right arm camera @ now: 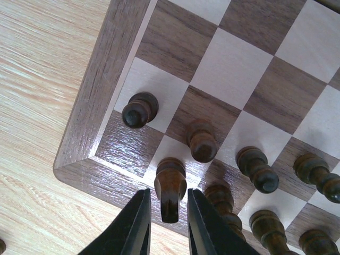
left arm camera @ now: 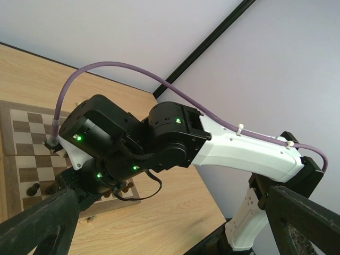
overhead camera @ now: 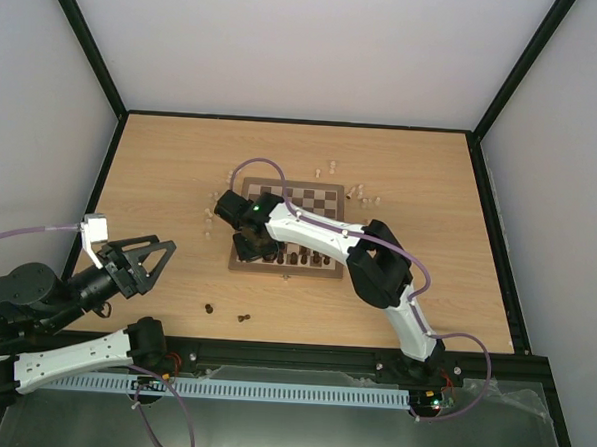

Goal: Set up the chess pieces on the board
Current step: Place the chess piece on the chessboard, then pick up the chess piece at the center of the board.

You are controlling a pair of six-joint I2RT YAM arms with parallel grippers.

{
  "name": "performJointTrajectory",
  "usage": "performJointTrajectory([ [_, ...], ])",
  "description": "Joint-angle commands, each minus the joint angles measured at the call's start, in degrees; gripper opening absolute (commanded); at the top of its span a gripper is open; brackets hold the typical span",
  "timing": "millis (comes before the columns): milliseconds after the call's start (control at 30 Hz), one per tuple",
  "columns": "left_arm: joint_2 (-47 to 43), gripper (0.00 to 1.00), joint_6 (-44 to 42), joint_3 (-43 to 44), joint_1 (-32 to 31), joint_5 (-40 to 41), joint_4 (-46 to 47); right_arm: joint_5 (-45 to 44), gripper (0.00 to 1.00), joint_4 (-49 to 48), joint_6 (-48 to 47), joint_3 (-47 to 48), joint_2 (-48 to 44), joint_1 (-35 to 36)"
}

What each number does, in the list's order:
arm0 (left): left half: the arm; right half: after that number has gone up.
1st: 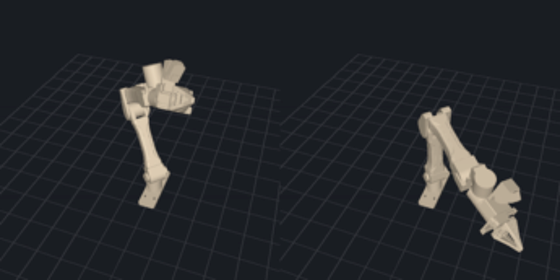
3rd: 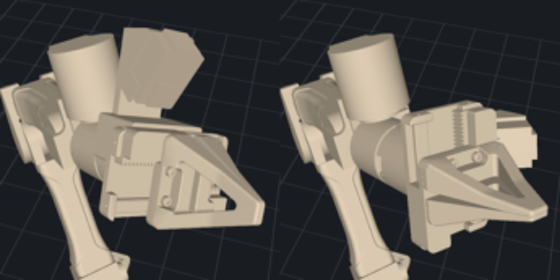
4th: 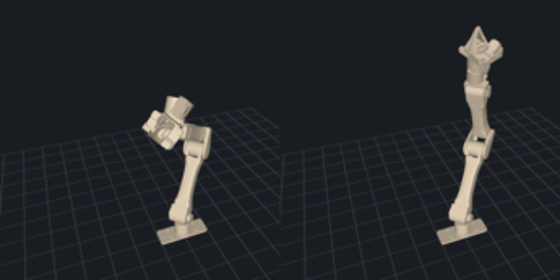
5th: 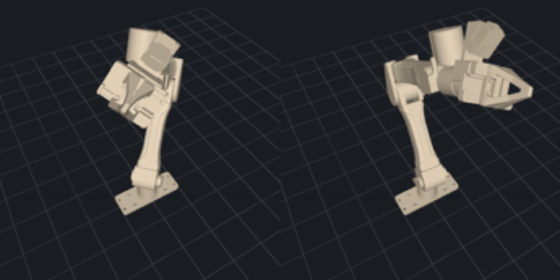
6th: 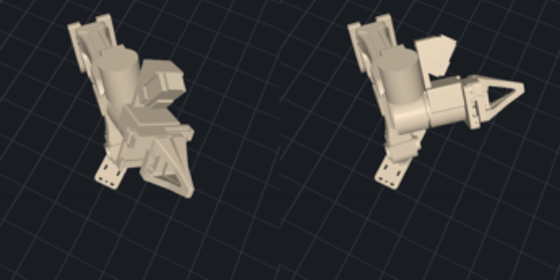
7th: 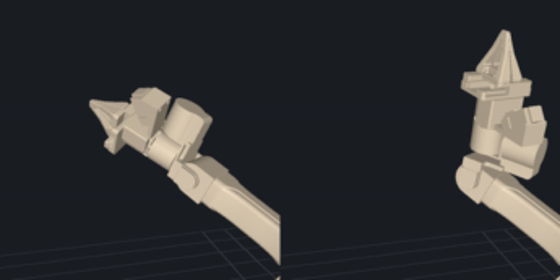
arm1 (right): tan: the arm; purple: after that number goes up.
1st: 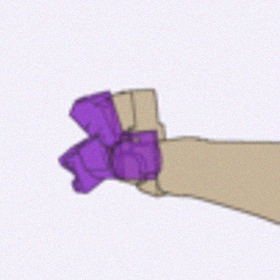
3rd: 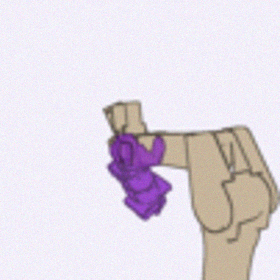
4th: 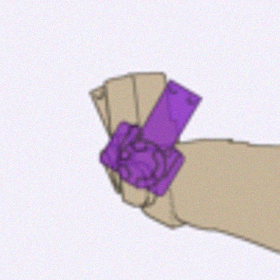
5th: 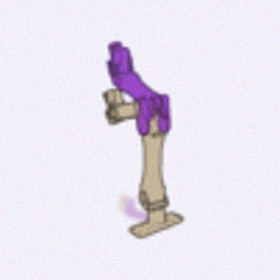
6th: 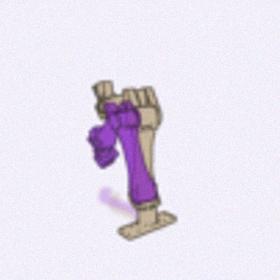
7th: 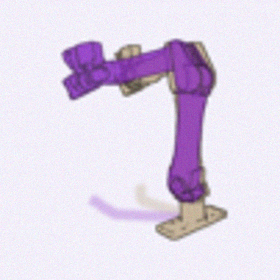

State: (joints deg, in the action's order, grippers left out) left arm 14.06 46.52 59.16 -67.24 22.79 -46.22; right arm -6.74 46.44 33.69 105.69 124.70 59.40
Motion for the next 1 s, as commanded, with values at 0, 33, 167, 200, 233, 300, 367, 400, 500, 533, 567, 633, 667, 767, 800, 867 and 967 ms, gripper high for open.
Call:
performJointTrajectory([
  [0, 0.38, 0.99, -0.56, -0.48, -0.26, 0.33, 0.49, 0.37, 0.20, 1.90, -1.06, 1.19, -3.08, 0.63],
  [33, 0.47, 0.99, -0.48, -0.50, -0.26, 0.31, 0.51, 0.47, 0.21, 1.59, -1.13, 1.13, -3.63, 0.78],
  [167, 0.79, 0.99, -0.33, -0.51, -0.26, 0.31, 0.75, 0.91, 0.26, 0.32, -1.52, 0.91, -6.36, 1.52],
  [200, 0.79, 0.99, -0.31, -0.45, -0.28, 0.45, 0.77, 0.93, 0.28, 0.07, -1.59, 0.82, -7.16, 1.65],
  [233, 0.79, 0.99, -0.34, -0.42, -0.26, 0.56, 0.70, 1.03, 0.29, -0.20, -1.69, 0.66, -7.99, 1.85],
  [300, 0.73, 0.99, -0.12, -0.14, -0.26, 1.04, 0.57, 1.17, 0.32, -0.65, -1.63, 0.02, -10.41, 2.33],
  [367, 2.41, 0.99, 0.12, 0.07, -0.24, 1.63, 0.22, 1.25, 0.34, -1.30, -1.57, -1.34, -12.92, 2.81],
  [400, 2.63, 0.99, 0.22, 0.23, -0.25, 1.91, 0.09, 1.29, 0.36, -1.75, -1.53, -2.39, -14.41, 3.15],
  [500, 3.78, 0.99, 0.77, 0.32, -0.26, 2.62, -0.41, 1.34, 0.41, -3.62, -1.07, -6.76, -19.54, 3.69],
  [533, 4.38, 0.99, 1.15, 0.27, -0.26, 2.96, -0.76, 1.45, 0.42, -4.41, -0.94, -8.51, -21.53, 3.78],
  [567, 5.14, 0.99, 1.66, 0.12, -0.26, 3.34, -1.14, 1.53, 0.43, -5.26, -0.81, -10.69, -23.51, 3.84],
  [633, 6.77, 0.99, 3.04, -0.10, -0.26, 4.14, -1.85, 1.40, 0.45, -6.68, -0.44, -14.52, -27.73, 3.80],
  [667, 7.74, 0.99, 3.72, -0.23, -0.26, 4.53, -2.50, 1.27, 0.46, -7.20, -0.32, -17.36, -29.60, 3.80],
  [767, 11.16, 0.99, 5.81, -0.26, -0.26, 5.62, -4.82, 0.77, 0.51, -9.44, -0.21, -23.39, -36.23, 3.80],
  [800, 12.35, 0.99, 6.28, -0.29, -0.26, 5.66, -5.42, 0.57, 0.53, -10.19, -0.22, -26.21, -38.31, 3.80],
  [867, 14.58, 0.99, 7.42, -0.43, -0.26, 5.52, -6.65, 0.09, 0.59, -11.33, -0.21, -30.32, -42.04, 3.72],
  [967, 17.68, 0.99, 9.11, -0.88, -0.30, 5.09, -8.52, 0.01, 0.64, -12.95, -0.09, -36.34, -47.60, 3.46],
])
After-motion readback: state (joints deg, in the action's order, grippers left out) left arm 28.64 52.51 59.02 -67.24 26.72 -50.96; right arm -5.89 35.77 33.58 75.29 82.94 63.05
